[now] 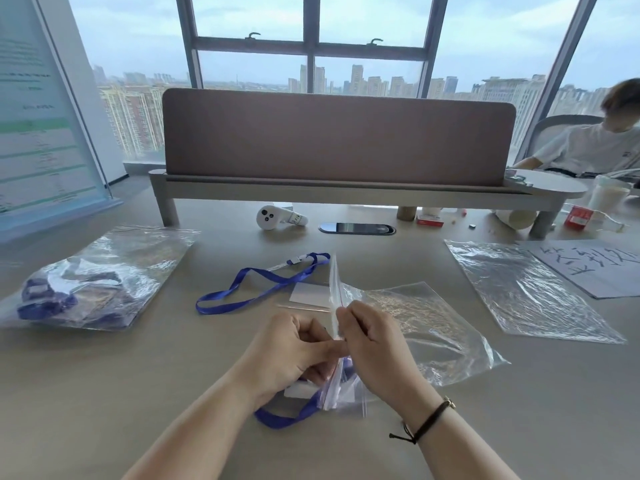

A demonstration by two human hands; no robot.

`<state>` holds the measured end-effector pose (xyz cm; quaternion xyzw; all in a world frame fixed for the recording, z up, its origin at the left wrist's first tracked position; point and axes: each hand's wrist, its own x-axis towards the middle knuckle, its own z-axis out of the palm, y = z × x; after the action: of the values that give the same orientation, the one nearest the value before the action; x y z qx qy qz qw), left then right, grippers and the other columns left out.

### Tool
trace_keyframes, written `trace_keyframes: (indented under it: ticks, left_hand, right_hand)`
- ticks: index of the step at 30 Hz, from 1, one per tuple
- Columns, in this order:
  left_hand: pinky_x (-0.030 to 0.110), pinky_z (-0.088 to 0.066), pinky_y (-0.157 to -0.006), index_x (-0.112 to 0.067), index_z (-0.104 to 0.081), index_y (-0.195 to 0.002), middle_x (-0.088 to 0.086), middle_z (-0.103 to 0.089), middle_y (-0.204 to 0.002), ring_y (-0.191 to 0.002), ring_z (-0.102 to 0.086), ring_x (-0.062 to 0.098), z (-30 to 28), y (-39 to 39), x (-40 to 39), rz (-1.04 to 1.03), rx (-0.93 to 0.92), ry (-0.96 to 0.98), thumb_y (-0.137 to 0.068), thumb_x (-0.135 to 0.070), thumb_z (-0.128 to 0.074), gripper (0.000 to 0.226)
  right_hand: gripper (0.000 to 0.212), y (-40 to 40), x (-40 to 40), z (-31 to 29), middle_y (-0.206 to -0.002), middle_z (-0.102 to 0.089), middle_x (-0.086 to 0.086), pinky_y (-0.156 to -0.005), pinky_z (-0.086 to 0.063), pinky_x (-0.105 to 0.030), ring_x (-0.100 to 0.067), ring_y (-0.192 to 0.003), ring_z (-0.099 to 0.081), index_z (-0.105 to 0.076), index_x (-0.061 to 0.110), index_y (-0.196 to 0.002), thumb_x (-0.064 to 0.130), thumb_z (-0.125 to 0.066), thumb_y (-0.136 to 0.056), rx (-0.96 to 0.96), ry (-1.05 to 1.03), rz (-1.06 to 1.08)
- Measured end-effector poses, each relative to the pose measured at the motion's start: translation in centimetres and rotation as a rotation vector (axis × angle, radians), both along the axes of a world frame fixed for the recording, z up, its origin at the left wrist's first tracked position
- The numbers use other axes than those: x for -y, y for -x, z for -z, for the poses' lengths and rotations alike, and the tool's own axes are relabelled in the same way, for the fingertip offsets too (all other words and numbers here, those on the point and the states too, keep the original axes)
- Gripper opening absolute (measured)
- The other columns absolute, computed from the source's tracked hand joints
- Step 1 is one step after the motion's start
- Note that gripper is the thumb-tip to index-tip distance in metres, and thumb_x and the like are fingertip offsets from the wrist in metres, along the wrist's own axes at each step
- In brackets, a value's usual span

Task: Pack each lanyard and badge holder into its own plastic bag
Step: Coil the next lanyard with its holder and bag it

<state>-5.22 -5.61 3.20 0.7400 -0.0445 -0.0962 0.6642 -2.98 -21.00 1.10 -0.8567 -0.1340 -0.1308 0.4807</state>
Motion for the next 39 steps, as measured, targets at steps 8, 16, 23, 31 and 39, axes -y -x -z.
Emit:
trace_keyframes:
  ticks: [8,16,23,31,39]
  left_hand:
    - [0.03,-0.053,-0.044,0.007,-0.062,-0.087,0.017,-0.072,-0.07,-0.049,-0.063,0.024,0.0,-0.7,-0.2,-0.266,0.031,-0.06,-0.092,-0.008,-0.069,0.017]
    - [0.027,-0.052,-0.052,-0.013,-0.059,-0.084,0.007,-0.071,-0.075,-0.062,-0.069,0.02,1.5,-1.9,-1.2,-0.428,0.232,-0.323,-0.088,-0.007,-0.069,0.012]
    - [0.03,-0.055,-0.077,-0.031,-0.066,-0.084,-0.014,-0.068,-0.085,-0.081,-0.064,0.002,2.7,-1.7,-1.0,-0.132,0.296,-0.437,-0.081,-0.047,-0.075,0.019]
    - [0.035,-0.034,-0.116,-0.054,-0.014,-0.147,-0.022,-0.031,-0.149,-0.14,-0.029,0.007,0.2,0.1,-2.5,0.287,0.135,-0.99,-0.043,-0.076,-0.081,0.126]
    - [0.035,-0.029,-0.119,-0.042,0.012,-0.155,-0.014,-0.011,-0.163,-0.151,-0.011,0.01,0.4,-0.3,-3.3,0.227,0.065,-1.055,-0.037,-0.077,-0.083,0.155]
  right_hand:
    - [0.031,-0.6,1.4,-1.0,-0.068,-0.056,-0.019,-0.056,-0.041,-0.044,-0.033,-0.063,-0.048,-0.048,-0.002,-0.07,0.018,-0.049,-0.093,0.028,-0.059,0.1]
    - [0.023,-1.5,2.8,-1.1,-0.058,-0.056,-0.02,-0.049,-0.043,-0.041,-0.022,-0.05,-0.047,-0.049,0.001,-0.064,0.02,-0.047,-0.077,-0.005,-0.208,0.236]
    - [0.02,-2.2,3.3,-0.4,-0.058,-0.063,-0.01,-0.053,-0.051,-0.041,-0.03,-0.053,-0.06,-0.06,0.011,-0.067,0.018,-0.061,-0.086,-0.015,-0.219,0.259]
    - [0.019,-2.3,3.4,0.0,-0.064,-0.066,-0.005,-0.057,-0.048,-0.033,-0.029,-0.064,-0.063,-0.062,0.014,-0.069,0.022,-0.065,-0.085,-0.033,-0.144,0.289]
    - [0.02,-2.8,3.8,0.1,-0.063,-0.064,-0.005,-0.057,-0.051,-0.038,-0.033,-0.062,-0.063,-0.061,0.013,-0.067,0.022,-0.065,-0.085,-0.027,-0.166,0.309]
